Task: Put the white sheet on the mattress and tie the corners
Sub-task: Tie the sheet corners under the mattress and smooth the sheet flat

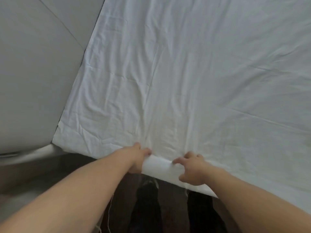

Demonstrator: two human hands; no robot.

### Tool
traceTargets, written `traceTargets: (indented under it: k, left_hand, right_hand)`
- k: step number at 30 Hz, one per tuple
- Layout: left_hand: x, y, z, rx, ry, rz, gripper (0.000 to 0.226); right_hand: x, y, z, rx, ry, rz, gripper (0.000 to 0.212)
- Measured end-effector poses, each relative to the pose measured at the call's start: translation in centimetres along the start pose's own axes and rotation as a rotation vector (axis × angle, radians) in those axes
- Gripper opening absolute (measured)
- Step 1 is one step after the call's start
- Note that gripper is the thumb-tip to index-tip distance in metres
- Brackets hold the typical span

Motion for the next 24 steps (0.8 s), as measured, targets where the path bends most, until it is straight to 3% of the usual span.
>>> traceTargets:
  k: [2,3,4,6,8,10,13,15,17,19,22,24]
  left_hand:
    - [1.4,-0.1,-2.1,-0.071,0.196,0.139,0.049]
    - [1.8,-0.5,-2.6,-0.086,0.207,0.17,0.044]
    - [1.9,-1.1,-2.6,-0.063,0.136,0.159,0.041]
    - [1.6,-3.5,-1.9,0.055,-0.15,0.035,0.048]
    - [1.6,-5.7,-0.6,0.121,-0.403,-0.112,0.07]
    - [2.9,-7.5,0.5,0.075,-0.412,-0.173,0.083]
    - [6.7,-9.1,0.5,-0.046,-0.234,-0.167,0.088]
    - [8.3,-10.3,-1.5,-0.065,-0.086,-0.135,0.071]
    - [8.8,-12.1,-5.0,-0.072,0.014,-0.161,0.057]
    - [8.6,-13.6,-9.2,-0.08,-0.083,-0.227,0.061]
    - [6.3,-15.7,-16.5,-0.044,-0.38,-0.367,0.057]
    - [4.8,-16.9,-20.7,-0.033,-0.455,-0.403,0.059]
  right_hand:
    - [0.0,-0.3,-1.2,-0.082,0.166,0.04,0.041]
    - [-0.4,-0.7,-1.3,-0.083,0.128,0.088,0.036]
    - [-1.3,-1.4,-1.2,-0.041,-0.001,0.135,0.035]
    - [-3.4,-4.1,-0.7,0.086,-0.419,0.139,0.041]
    - [-4.7,-6.6,-0.1,0.174,-0.582,0.084,0.057]
    - [-3.8,-8.9,0.5,0.179,-0.493,0.032,0.067]
    - [0.2,-10.0,-0.8,0.115,-0.282,-0.118,0.068]
    - [2.8,-9.8,-3.3,0.039,-0.079,-0.266,0.059]
    - [3.7,-10.2,-6.8,-0.015,0.025,-0.239,0.053]
    - [3.1,-10.5,-10.6,-0.04,-0.072,-0.153,0.05]
    - [-0.7,-11.0,-17.2,-0.044,-0.347,-0.087,0.049]
    - [-3.3,-11.3,-21.6,-0.054,-0.439,-0.085,0.049]
Point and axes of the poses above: each hand's wrist, its own z-axis towards the middle knuckle, its own x-axis out of the palm, y = z × x, the point moved 2 cm from there along z, towards the middle knuckle, and after that the axes turned 9 degrees about -z, right-handed, at the moved point
